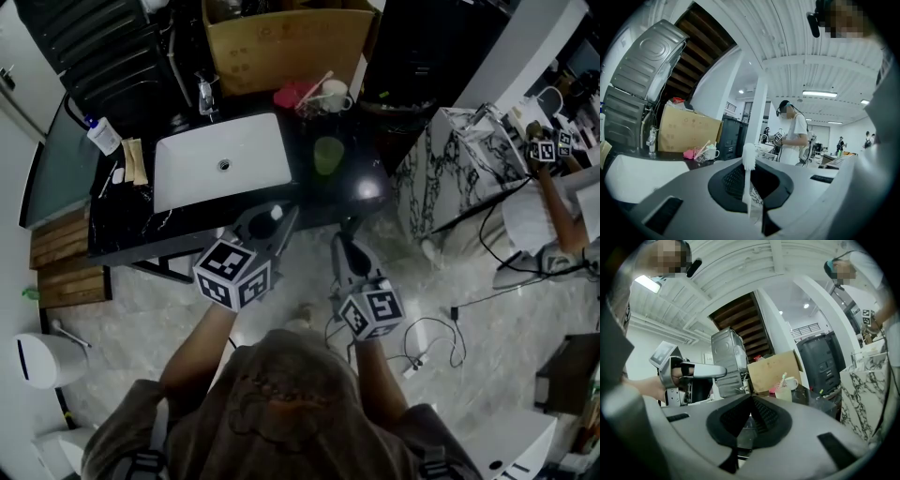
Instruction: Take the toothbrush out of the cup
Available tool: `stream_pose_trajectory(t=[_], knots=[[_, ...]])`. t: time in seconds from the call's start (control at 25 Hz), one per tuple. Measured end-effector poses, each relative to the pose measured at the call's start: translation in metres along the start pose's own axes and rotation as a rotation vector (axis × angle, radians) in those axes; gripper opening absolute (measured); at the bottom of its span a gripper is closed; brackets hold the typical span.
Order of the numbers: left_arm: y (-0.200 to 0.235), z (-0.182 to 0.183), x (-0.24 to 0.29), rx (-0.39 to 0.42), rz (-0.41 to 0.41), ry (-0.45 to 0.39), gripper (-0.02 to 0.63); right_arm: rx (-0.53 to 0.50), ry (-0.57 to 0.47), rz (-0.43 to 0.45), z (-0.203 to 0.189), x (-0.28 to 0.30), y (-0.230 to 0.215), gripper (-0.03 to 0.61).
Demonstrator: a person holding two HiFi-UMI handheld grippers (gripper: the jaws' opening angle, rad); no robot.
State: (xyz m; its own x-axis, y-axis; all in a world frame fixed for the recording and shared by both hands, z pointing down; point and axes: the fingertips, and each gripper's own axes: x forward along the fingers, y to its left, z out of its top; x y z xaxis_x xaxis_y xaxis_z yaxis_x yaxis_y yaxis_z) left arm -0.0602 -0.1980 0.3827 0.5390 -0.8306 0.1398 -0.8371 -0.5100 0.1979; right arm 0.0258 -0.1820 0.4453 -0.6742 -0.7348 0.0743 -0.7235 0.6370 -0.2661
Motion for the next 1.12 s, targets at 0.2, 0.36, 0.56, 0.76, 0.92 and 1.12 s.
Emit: stream_pose_trajectory(t=[0.2,0.36,0.56,0.76,0.92,1.12], knots=[[-0.006,-0.018,-0.024,-0.021,0.001,0.008,-0.002,-0.013,0.004,-0.001,-0.005,-0.021,0.022,0.000],[-0.011,-0.031,-0.041,-0.023,-0.005,0.005,-0.002,-0.022,-0.003,0.003,-0.005,-0.036,0.038,0.000],[-0.013,-0.044,-0.061,-0.030,-0.012,-0.007,-0.002,-0.032,-0.015,-0.002,-0.003,-0.053,0.055,0.000],[-0.013,-0.050,-0.078,-0.019,0.013,-0.028,-0.002,-0.040,-0.023,-0.018,-0.006,-0.063,0.063,0.000],[-0.014,-0.054,-0.088,-0.034,0.020,-0.040,-0.002,-0.045,-0.041,-0.018,-0.005,-0.069,0.070,-0.001],[-0.014,-0.052,-0.098,-0.040,0.026,-0.054,-0.002,-0.064,-0.043,-0.003,-0.006,-0.070,0.080,-0.002]])
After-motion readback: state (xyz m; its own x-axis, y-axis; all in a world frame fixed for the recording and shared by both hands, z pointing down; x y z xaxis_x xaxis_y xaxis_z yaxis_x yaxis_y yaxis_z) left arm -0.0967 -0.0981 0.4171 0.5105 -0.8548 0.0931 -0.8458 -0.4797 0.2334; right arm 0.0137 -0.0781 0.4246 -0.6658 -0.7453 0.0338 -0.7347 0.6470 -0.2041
